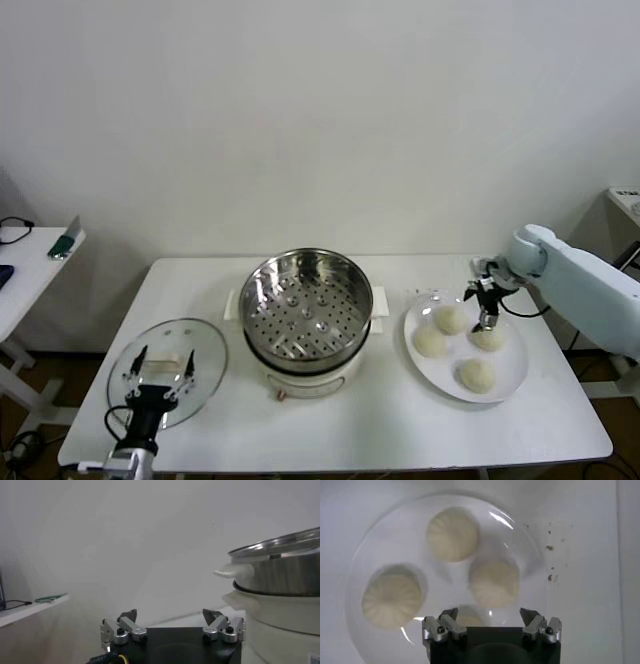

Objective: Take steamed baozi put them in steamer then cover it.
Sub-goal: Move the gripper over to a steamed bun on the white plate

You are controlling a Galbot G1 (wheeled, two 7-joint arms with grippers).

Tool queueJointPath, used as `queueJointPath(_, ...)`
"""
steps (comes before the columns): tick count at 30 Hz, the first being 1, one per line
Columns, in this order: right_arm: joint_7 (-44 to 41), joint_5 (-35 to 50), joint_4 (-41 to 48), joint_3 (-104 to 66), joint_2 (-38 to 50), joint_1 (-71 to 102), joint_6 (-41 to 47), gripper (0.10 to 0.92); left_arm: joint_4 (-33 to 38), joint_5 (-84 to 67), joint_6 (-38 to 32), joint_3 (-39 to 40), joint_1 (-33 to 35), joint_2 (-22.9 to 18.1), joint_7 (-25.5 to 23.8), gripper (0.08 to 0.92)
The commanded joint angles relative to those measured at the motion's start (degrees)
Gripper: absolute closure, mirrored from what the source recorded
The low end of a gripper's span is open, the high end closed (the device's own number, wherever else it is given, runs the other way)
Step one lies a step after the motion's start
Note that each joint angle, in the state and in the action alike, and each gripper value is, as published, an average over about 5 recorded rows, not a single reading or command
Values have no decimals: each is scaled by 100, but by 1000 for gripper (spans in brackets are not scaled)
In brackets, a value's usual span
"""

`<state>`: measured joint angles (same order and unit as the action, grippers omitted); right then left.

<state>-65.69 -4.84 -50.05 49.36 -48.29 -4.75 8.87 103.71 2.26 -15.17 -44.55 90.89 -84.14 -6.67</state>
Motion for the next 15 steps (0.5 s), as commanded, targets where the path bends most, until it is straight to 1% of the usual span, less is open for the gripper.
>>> queueJointPath(1,-78,-45,769,414,-532,-283,-39,203,-25,3,-4,-8,9,8,2,177)
queueJointPath(8,-42,-127,1077,275,-927,-114,-115,203,-45,3,-3,-36,20,-3,5,177)
queueJointPath(15,-46,-153,1162,257,-1055,-45,-169,203,-53,-5,-5,-85,40,-3,12,177)
